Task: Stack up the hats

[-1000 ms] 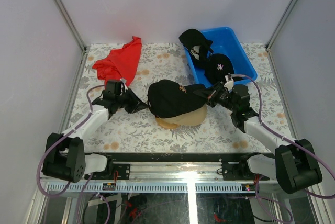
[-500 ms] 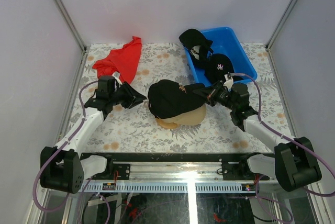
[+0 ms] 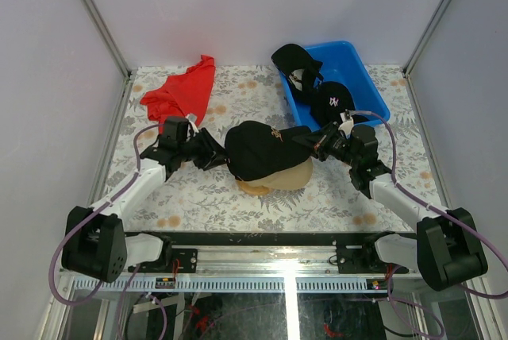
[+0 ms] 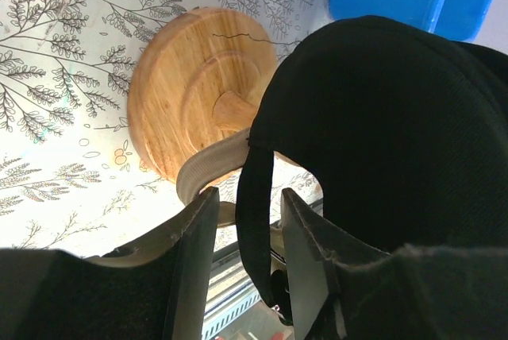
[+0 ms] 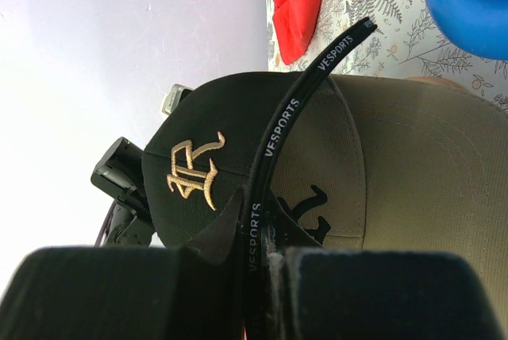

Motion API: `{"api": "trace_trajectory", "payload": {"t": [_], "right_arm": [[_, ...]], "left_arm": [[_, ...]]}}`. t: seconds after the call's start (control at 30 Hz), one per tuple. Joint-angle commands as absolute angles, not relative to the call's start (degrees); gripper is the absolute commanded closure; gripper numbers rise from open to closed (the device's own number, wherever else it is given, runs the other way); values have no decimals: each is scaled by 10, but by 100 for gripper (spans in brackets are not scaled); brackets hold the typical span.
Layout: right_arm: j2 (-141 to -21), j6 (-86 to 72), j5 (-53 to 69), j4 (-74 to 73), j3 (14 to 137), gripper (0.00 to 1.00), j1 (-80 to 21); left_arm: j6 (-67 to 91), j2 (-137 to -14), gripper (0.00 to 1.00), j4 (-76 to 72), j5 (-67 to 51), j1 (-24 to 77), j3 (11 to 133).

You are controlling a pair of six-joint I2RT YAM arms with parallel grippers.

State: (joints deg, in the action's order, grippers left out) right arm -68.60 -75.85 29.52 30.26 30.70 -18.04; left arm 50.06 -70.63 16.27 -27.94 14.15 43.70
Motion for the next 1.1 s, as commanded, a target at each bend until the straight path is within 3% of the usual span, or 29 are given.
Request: {"api": "trace_trajectory", "payload": {"t": [0.0, 0.3, 0.63, 0.9, 1.07], "right_arm": [[-683, -729, 300, 271, 316, 100, -183], [-683, -731, 302, 271, 316, 100, -183], [-667, -702, 305, 229, 307, 100, -183], [-641, -660, 293, 212, 231, 100, -182], [-635, -594, 266, 122, 240, 100, -183]], "left_arm": [[489, -721, 63, 144, -265, 151, 459], [476, -770, 66, 142, -246, 167, 474], [451, -830, 92, 145, -234, 173, 462], [442, -835, 93, 143, -237, 172, 421], [439, -843, 94, 144, -240, 173, 416]]}}
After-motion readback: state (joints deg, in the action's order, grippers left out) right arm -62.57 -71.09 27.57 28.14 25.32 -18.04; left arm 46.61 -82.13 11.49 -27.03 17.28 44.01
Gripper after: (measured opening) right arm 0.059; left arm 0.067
